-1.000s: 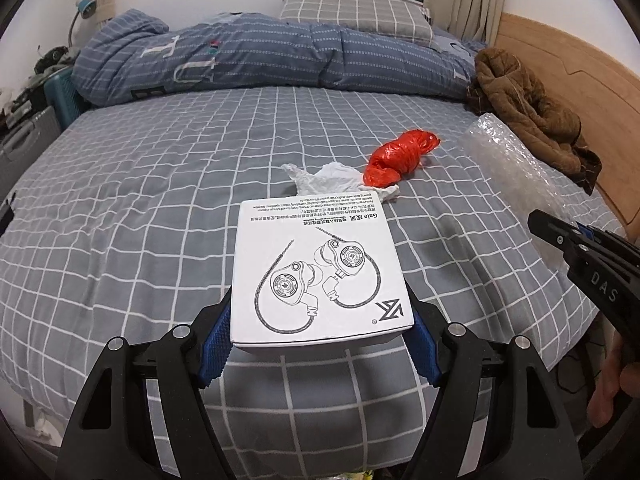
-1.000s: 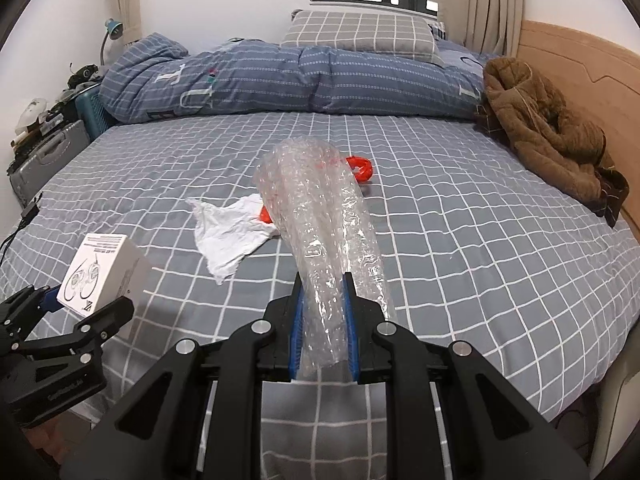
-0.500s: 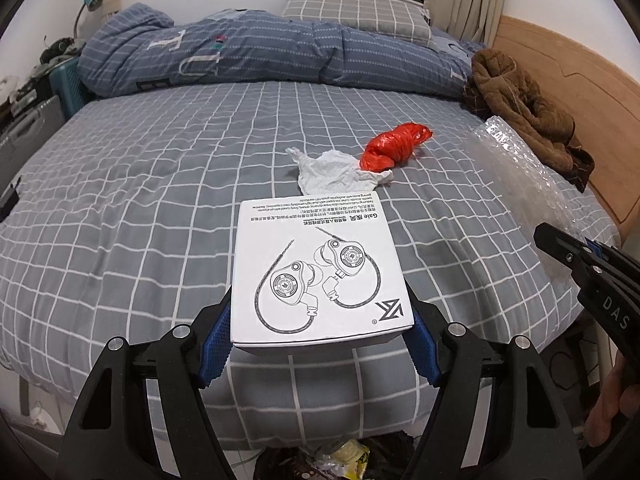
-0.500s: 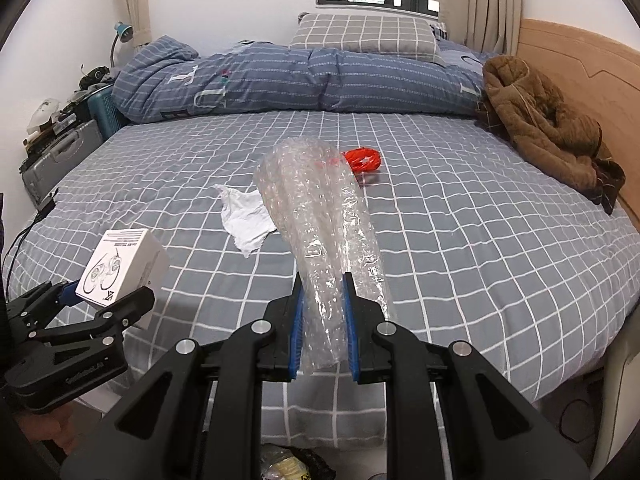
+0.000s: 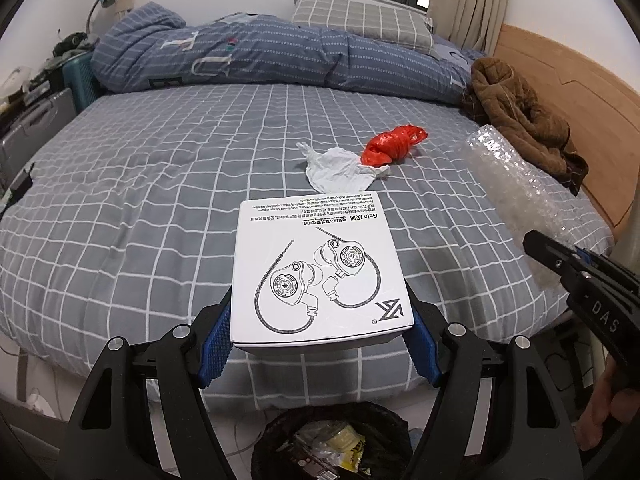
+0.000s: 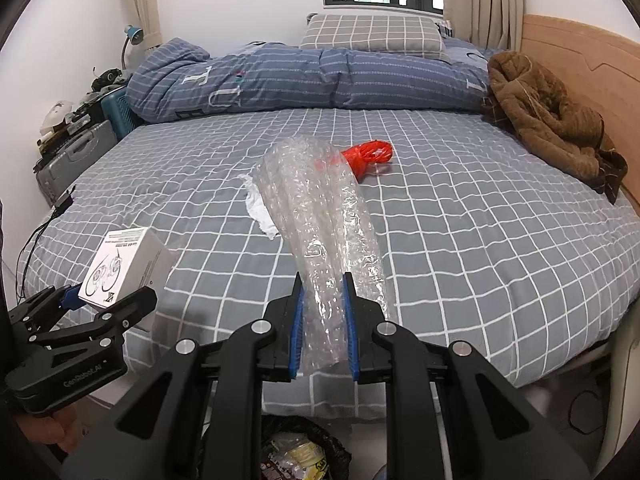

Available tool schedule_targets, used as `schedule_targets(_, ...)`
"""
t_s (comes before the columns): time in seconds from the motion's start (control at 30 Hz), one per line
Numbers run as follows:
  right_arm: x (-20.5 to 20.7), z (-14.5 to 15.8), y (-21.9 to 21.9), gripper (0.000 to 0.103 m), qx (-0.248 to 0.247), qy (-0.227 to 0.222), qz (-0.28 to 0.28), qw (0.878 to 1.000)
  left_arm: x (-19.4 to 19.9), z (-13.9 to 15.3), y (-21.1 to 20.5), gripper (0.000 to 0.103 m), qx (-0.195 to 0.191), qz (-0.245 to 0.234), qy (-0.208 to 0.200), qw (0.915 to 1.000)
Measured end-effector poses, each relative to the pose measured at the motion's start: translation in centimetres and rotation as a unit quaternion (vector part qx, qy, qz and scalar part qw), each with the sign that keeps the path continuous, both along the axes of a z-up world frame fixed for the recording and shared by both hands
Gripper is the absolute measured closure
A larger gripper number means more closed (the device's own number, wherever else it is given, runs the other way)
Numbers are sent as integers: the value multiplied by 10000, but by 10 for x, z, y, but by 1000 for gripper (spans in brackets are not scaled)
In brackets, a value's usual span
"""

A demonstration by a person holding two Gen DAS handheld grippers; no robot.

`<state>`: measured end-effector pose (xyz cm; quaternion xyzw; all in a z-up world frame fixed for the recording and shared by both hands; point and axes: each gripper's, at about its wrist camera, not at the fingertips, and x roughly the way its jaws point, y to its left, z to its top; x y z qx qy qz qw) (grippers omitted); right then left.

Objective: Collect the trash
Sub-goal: 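Lift the bubble-wrap roll and white box and carry both toward the bin, then lower both tools over the bin opening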

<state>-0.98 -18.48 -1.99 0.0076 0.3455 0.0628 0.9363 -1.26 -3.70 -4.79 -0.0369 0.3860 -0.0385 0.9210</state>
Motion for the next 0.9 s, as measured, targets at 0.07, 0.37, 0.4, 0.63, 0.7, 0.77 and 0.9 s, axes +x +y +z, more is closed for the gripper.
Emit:
schedule_targets(0.07,-6,-1,1,86,13,19,15,10000,-5,1,0,32,-36,-6,-2,10000)
schedule_targets(0.37,-32,-2,10,86,38,71,108,9999,-32,0,-1,32,-127,-38,41,9999)
schedule_targets(0.4,-35,-2,11,86,37,71,122,9999,-34,0,-2,32,-144,-38,47,9999)
schedule_targets(0.63,-58,0,16,86,46,84,167,9998,-54,1,-2,32,-193,-33,69,9998)
schedule_targets(0.7,-63,-1,17,86,41,99,179,9998,-60,-1,1,32,-234,-22,102,9997)
schedule_targets(0.77,-69,-3,18,86,28,132,203,9997,-66,-3,2,32,-258,-11,141,9996)
schedule_targets(0.9,-78,-6,20,86,29,187,234,9995,-76,-7,3,32,-223,26,196,9996)
